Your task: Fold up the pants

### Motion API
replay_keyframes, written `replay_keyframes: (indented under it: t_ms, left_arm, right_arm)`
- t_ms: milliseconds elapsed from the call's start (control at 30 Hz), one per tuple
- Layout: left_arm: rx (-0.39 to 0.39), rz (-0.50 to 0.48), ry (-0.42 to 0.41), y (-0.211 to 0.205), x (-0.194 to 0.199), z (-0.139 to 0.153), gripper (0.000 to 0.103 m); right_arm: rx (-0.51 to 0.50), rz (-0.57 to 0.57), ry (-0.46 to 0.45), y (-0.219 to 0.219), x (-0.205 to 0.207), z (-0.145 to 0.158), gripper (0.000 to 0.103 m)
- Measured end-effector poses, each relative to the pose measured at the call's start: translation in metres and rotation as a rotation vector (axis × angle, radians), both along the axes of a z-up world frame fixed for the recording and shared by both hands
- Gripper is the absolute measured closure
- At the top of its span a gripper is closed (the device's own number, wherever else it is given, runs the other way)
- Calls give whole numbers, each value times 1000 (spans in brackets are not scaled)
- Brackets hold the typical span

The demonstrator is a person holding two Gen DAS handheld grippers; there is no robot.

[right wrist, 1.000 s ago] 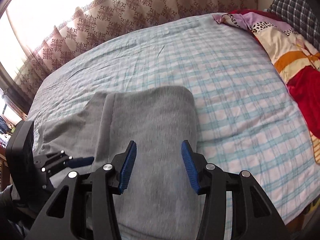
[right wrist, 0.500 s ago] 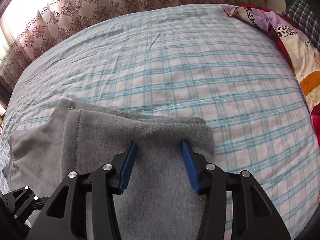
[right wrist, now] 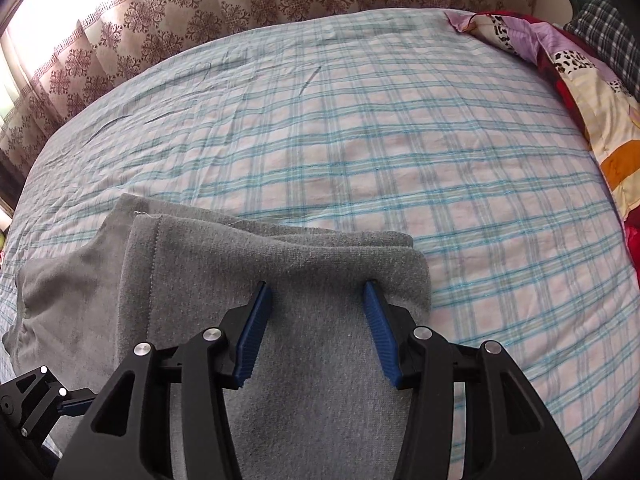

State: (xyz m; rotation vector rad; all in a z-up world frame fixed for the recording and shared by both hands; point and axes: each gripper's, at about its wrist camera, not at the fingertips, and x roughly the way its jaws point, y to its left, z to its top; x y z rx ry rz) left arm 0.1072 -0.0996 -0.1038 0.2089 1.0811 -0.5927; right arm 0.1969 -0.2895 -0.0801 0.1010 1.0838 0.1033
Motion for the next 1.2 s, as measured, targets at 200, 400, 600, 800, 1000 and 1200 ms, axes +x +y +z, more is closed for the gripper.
replay_keyframes:
  t_ms: [200, 400, 600, 800, 1000, 1200]
  left_arm:
    - [27, -6, -17, -4, -2, 3, 29]
    - [45, -12, -29, -6, -5, 6, 29]
    - [64, -18, -40, -6, -10, 9, 29]
    - [82, -20, -47, -8, -9, 10, 29]
    - [131, -33, -78, -15, -10, 11, 29]
    - [145, -38, -79, -18, -8, 14, 29]
  right_arm:
    - [4, -16, -6, 0, -3, 5, 54]
    - [-26, -30, -47, -1, -14, 20, 54]
    - [-34, -55, -59, -15, -32, 29, 54]
    - [-45, -67, -16, -24, -49, 23, 54]
    - [-15, -88, 37, -35, -58, 7, 50]
    - [5, -108, 11, -49, -81, 21, 49]
